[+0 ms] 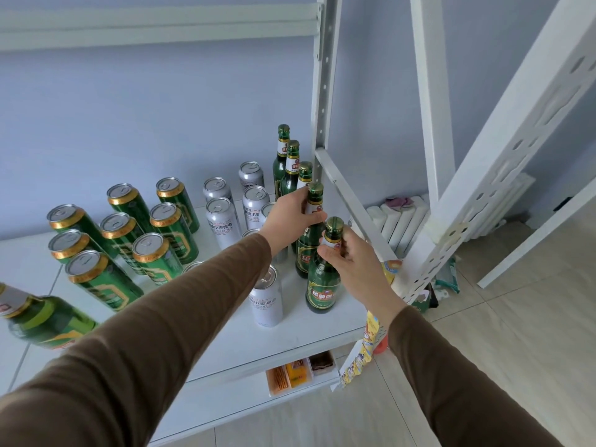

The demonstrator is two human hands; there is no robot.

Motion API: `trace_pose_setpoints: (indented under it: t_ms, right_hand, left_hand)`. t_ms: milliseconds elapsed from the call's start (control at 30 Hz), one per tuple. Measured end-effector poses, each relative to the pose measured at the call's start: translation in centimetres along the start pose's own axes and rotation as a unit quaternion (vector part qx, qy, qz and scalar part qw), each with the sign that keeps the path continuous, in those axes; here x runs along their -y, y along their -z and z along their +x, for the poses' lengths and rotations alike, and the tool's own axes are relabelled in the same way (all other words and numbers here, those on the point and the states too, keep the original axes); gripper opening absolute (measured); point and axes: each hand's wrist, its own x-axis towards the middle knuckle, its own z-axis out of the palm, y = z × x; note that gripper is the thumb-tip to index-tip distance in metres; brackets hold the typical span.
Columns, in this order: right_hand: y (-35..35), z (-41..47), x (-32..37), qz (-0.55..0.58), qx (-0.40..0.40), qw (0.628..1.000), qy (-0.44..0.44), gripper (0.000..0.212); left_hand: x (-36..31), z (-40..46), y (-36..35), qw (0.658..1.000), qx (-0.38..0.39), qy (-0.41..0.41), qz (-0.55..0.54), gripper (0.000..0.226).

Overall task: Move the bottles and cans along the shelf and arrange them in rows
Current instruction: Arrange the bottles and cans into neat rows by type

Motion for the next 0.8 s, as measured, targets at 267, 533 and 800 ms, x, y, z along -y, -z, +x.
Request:
trace_pose_setpoints:
  t_ms: [267, 533, 800]
  right_hand:
    - [-0.3, 0.3, 0.0, -0.016, 0.007, 1.000, 0.000, 0.028]
    - [-0.3, 0.1, 0.0, -0.008, 0.019, 1.000, -0.003, 0.031]
    - [-0.2, -0.1, 0.5, 0.001, 0.005, 1.000, 0.005, 0.043]
  left_hand:
    - [0.0, 0.1, 0.6, 0.999, 0.025, -0.011, 0.022, 0.018]
    - [0.4, -0.1, 1.0, 0.999, 0.039, -0.014, 0.002, 0.020]
    - [0.6, -0.9, 1.2, 0.999, 0.037, -0.003, -0.020, 0.030]
